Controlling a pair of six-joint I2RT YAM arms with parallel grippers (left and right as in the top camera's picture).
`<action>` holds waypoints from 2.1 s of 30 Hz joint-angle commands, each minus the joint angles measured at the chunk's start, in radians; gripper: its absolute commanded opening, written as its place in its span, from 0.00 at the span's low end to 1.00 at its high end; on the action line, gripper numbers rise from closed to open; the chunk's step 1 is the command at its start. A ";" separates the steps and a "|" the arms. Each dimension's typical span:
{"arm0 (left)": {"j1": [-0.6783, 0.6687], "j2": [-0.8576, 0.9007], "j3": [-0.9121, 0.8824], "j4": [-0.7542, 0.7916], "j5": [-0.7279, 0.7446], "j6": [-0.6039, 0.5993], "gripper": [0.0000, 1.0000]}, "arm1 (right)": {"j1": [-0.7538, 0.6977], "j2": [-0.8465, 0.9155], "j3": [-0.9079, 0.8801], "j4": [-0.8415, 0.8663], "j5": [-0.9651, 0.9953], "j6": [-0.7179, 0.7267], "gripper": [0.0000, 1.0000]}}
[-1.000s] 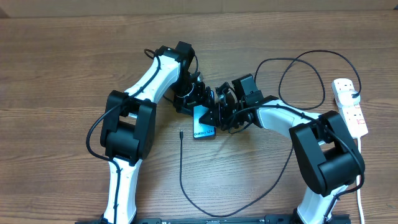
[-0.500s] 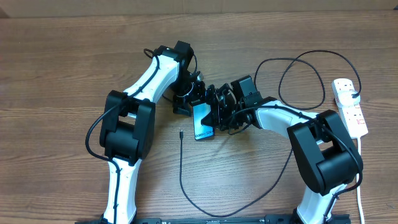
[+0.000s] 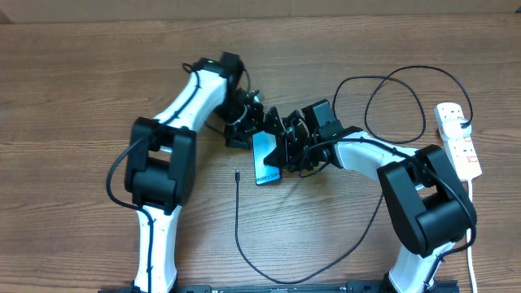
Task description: Plug charger to phone and switch on socket
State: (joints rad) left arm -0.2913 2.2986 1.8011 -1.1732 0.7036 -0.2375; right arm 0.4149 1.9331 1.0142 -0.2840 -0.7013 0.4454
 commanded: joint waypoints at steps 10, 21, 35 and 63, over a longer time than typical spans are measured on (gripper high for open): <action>0.182 -0.026 0.003 -0.008 0.044 0.103 1.00 | 0.007 -0.087 0.267 -0.531 0.438 -0.029 0.04; 0.173 -0.026 0.003 0.000 -0.153 0.103 1.00 | 0.007 -0.085 0.293 -0.671 0.578 -0.087 0.04; 0.173 -0.026 0.003 0.015 -0.321 0.103 1.00 | 0.007 -0.085 0.248 -0.678 0.578 -0.140 0.04; 0.173 -0.026 0.003 0.116 -0.322 0.103 1.00 | 0.007 -0.085 0.248 -0.573 0.589 -0.189 0.39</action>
State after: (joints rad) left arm -0.1116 2.2860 1.8015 -1.0637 0.4053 -0.1532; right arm 0.4206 1.8652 1.2655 -0.8730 -0.1223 0.2581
